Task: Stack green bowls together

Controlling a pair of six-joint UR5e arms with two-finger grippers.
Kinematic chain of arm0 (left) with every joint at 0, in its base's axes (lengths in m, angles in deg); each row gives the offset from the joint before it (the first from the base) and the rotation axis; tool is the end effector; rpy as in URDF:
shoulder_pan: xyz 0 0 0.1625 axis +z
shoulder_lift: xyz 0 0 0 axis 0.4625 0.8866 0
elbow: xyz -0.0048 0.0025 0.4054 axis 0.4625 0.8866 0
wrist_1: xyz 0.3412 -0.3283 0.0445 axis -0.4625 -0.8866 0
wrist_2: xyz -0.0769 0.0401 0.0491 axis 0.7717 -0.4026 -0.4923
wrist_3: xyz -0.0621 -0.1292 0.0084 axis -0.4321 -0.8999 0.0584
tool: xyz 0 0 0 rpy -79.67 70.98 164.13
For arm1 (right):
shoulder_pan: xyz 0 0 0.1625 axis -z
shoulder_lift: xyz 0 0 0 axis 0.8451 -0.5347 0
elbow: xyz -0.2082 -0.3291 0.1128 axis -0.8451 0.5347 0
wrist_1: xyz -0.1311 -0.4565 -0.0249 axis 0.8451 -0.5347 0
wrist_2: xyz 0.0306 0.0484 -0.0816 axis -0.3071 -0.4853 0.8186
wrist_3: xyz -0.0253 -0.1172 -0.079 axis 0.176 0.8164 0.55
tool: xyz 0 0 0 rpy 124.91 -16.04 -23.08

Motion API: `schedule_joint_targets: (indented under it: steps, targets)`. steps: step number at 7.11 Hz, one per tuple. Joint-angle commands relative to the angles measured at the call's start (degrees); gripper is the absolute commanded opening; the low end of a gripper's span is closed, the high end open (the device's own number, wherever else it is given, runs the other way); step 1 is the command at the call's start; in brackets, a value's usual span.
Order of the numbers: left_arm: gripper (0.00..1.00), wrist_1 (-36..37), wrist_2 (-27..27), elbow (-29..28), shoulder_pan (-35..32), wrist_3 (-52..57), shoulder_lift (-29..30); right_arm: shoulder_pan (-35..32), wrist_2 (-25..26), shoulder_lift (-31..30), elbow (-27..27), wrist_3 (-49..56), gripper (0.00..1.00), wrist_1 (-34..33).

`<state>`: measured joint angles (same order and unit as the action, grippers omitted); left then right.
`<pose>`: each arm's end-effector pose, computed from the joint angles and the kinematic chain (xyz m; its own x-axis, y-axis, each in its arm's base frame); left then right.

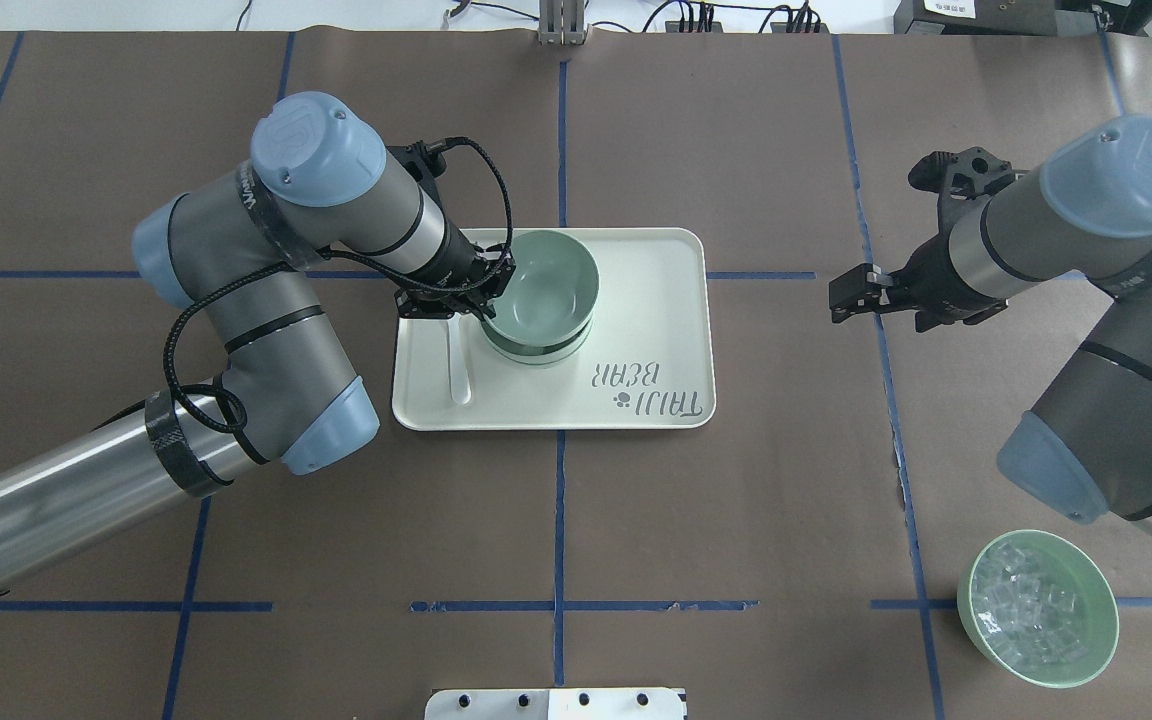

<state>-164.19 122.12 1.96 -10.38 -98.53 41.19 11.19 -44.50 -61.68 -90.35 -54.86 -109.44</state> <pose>0.5792 -0.5341 0.1786 0.4404 -0.2986 -0.8467 0.2112 0.9511 -0.2255 -0.3881 -0.5051 0.3396 0.6294 0.0749 0.7735 -0.1458 0.9890 0.0229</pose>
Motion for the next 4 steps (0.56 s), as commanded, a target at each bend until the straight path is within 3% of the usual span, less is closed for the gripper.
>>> schedule_joint_targets:
  steps: [1,4]
  targets:
    - [0.00,0.02,-0.14,-0.12,0.14,0.00,-0.08,0.00,0.00,-0.04,-0.15,0.01,1.00,0.00]
    - [0.00,0.02,-0.23,-0.12,0.14,0.00,-0.44,0.00,0.00,0.13,-0.15,0.01,1.00,0.00]
